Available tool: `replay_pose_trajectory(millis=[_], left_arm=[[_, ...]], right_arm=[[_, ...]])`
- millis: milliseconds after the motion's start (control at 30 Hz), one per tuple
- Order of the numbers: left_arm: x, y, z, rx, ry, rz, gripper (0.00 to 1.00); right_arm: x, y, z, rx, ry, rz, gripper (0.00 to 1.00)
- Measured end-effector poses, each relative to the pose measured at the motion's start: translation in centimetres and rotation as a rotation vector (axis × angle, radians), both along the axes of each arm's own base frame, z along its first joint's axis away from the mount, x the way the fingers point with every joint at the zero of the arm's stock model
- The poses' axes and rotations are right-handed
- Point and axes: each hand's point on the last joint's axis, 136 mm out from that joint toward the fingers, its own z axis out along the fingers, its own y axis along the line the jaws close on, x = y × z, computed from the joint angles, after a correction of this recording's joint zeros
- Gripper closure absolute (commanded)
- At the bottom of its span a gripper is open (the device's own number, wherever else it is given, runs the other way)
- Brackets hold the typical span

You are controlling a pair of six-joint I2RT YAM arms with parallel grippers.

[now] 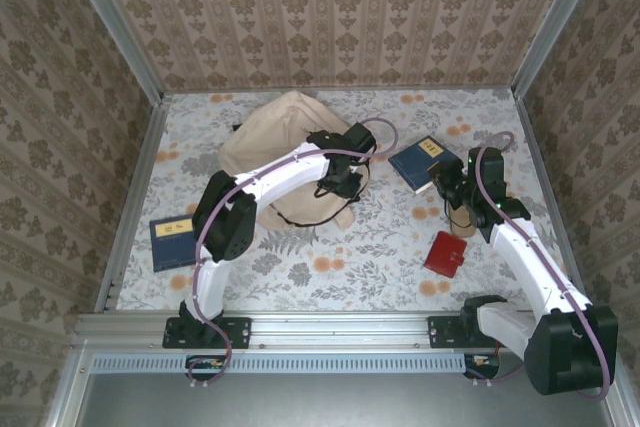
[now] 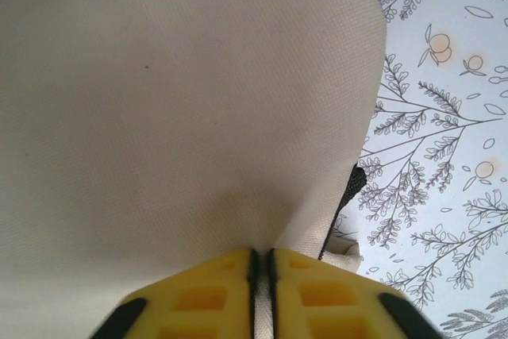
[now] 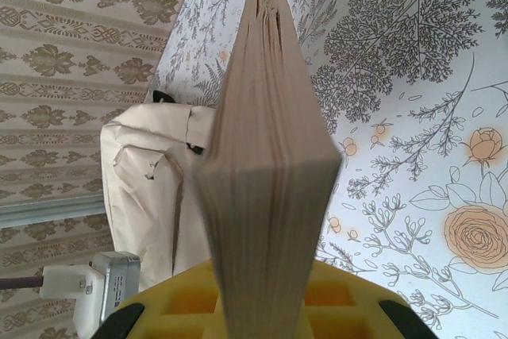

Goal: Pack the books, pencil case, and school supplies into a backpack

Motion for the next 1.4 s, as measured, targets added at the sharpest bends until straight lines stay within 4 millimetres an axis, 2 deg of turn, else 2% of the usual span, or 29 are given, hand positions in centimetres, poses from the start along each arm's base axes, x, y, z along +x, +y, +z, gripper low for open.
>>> replay_pose_trajectory(millis=[33, 200, 367, 500, 567, 733, 933, 1100, 1200, 1400], left_arm=[[0.0, 0.0, 0.0, 0.002, -0.003, -0.002, 1.00], [0.3, 0.2, 1.4, -0.007, -0.039, -0.004, 1.00], [0.8, 1.1, 5.5, -0.052, -0.138, 0.010, 1.00], [1.5, 2.4, 9.2, -0.108, -0.239, 0.045, 1.00], [2.0, 3.2, 11.1, -0.145, -0.295, 0.070, 1.00], [3.1, 4.2, 14.2, -0.226, -0.419, 0.116, 1.00], [3.6, 4.0, 15.3, -0.298, -0.497, 0.130, 1.00], [3.8, 3.9, 15.7, -0.330, -0.530, 0.132, 1.00], [3.6, 4.1, 15.6, -0.339, -0.537, 0.133, 1.00], [3.6, 4.2, 16.3, -0.359, -0.557, 0.143, 1.00]], right_arm=[[0.0, 0.0, 0.1, 0.000, -0.002, 0.001, 0.93], [-0.4, 0.0, 0.6, -0.011, -0.018, 0.009, 0.93], [-0.9, 0.1, 1.1, -0.027, -0.034, 0.033, 0.94], [-1.3, 1.4, 1.4, -0.007, -0.044, 0.111, 0.94], [-1.5, 2.6, 1.9, 0.027, -0.061, 0.177, 0.93], [-1.6, 6.5, 3.0, 0.104, -0.120, 0.348, 0.93], [-1.8, 11.0, 1.6, 0.155, -0.088, 0.477, 0.93], [-1.2, 15.0, -0.6, 0.190, -0.039, 0.552, 0.93], [0.3, 17.1, -1.5, 0.194, -0.021, 0.557, 0.93], [5.6, 21.1, -1.5, 0.214, -0.089, 0.533, 0.92]])
